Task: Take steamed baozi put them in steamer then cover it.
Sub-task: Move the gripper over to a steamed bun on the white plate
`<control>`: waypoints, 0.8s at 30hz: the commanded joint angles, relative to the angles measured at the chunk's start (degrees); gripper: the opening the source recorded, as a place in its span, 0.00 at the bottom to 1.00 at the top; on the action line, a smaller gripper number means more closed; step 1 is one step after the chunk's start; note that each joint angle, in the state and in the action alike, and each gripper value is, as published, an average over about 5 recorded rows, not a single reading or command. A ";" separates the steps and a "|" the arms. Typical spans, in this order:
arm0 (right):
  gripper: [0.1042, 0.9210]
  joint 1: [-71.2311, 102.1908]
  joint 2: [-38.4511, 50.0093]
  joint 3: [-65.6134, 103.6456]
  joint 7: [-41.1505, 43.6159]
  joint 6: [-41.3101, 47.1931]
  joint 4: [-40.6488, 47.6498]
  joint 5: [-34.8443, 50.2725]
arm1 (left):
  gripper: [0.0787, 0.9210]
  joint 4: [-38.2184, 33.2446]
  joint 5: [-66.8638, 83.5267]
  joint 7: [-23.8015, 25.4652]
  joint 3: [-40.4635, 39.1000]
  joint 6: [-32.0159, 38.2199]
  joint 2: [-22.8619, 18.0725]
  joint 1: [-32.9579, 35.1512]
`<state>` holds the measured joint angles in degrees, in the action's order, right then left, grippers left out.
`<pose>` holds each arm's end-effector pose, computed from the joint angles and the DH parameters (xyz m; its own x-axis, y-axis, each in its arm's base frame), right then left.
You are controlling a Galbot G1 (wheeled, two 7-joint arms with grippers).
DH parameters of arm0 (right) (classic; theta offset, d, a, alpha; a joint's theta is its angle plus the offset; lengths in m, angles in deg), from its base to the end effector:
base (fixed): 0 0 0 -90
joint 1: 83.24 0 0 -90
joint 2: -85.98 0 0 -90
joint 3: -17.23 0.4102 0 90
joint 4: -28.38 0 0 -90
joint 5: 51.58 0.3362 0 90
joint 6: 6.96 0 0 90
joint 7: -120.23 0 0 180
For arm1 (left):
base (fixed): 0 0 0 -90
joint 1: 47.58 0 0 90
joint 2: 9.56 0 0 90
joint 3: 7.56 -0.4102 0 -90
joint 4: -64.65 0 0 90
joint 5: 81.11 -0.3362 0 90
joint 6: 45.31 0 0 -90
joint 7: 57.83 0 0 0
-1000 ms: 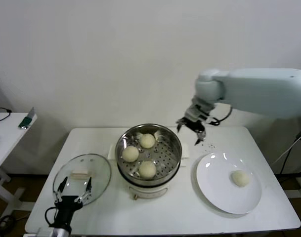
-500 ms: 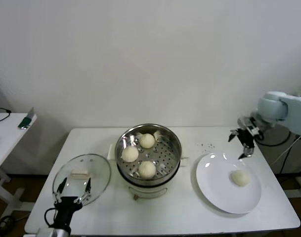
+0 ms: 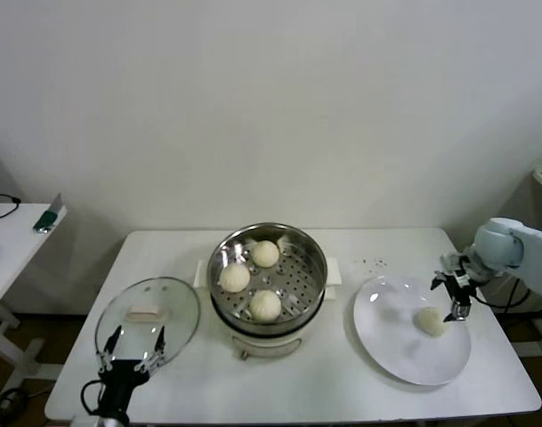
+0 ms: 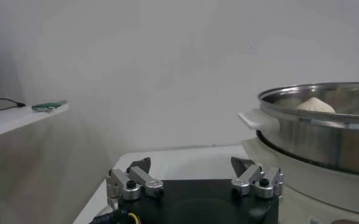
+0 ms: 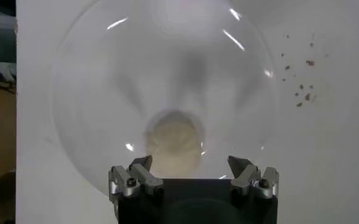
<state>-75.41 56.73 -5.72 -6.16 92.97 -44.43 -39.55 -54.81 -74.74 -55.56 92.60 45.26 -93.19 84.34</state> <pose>0.4852 -0.3001 -0.1931 -0.1079 -0.0119 0.9941 -0.9941 0.0093 -0.1078 0.0557 0.0785 -0.3693 -0.9801 -0.0580 0.1900 -0.0426 0.9956 0.0839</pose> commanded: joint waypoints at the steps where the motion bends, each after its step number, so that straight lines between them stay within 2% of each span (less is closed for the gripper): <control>1: 0.88 13.48 0.90 11.11 -1.75 1.43 2.17 -3.62 | 0.88 -0.17 -0.28 0.01 -0.05 -0.11 -0.02 0.18; 14: 0.88 15.16 -0.83 13.71 -3.11 1.28 3.31 -4.02 | 0.88 -0.35 -0.20 -0.08 0.06 0.05 0.03 0.40; 21: 0.76 13.48 -0.70 13.11 -2.50 1.20 2.42 -3.92 | 0.88 -0.49 -0.21 -0.08 -0.04 -0.01 -0.05 0.31; 24: 0.74 9.81 -0.33 10.44 -1.90 1.26 1.16 -3.41 | 0.88 -0.54 -0.22 -0.07 -0.09 -0.03 -0.07 0.27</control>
<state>-62.90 56.15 6.08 -8.46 94.07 -42.19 -43.00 -55.28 -74.94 -55.63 92.59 45.30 -93.20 84.64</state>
